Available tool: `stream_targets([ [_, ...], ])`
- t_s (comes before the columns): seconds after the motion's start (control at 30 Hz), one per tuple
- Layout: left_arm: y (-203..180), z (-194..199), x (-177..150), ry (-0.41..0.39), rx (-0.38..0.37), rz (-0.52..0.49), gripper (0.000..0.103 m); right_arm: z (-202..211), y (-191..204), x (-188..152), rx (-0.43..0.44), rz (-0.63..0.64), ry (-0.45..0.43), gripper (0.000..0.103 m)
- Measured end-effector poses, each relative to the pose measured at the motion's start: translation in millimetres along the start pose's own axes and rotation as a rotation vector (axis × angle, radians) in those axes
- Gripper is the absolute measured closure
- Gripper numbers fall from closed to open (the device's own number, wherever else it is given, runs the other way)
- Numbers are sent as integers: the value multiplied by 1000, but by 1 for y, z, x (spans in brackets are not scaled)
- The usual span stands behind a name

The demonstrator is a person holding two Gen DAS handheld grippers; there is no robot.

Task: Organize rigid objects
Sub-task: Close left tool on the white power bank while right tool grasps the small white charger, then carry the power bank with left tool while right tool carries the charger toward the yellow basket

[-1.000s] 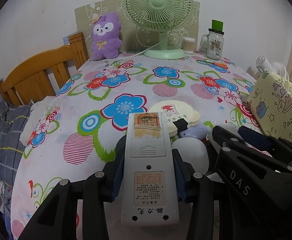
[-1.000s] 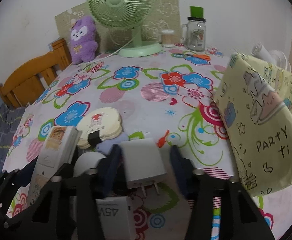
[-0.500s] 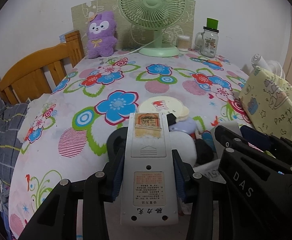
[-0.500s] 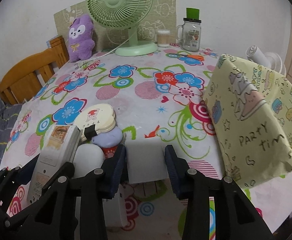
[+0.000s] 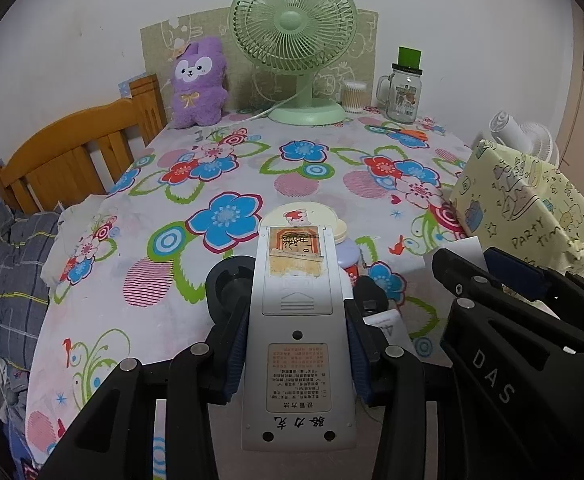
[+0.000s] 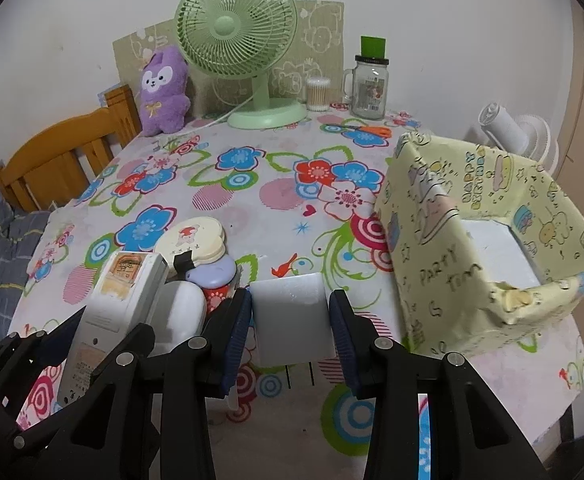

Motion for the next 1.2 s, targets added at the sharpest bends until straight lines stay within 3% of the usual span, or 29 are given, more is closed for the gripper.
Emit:
stream_targets([
  [0.8,-30,54,40,-69,-2,-39,58,63,-21,37,12,0,-85,59],
  [1.2,-56,65,68,-107,-47,-77,58,83,-50,63,-27,-24,-130,59],
])
Point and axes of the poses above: each gripper's, at about its wrist camera, not at the fingertips, and z roughly against the way its jaws point, y to its left, x to its top, the point moved 4 cm from there along -z, roughly the way its jaws point, and after that the axes turned 13 degrees about -z, right-handed, at the moved point
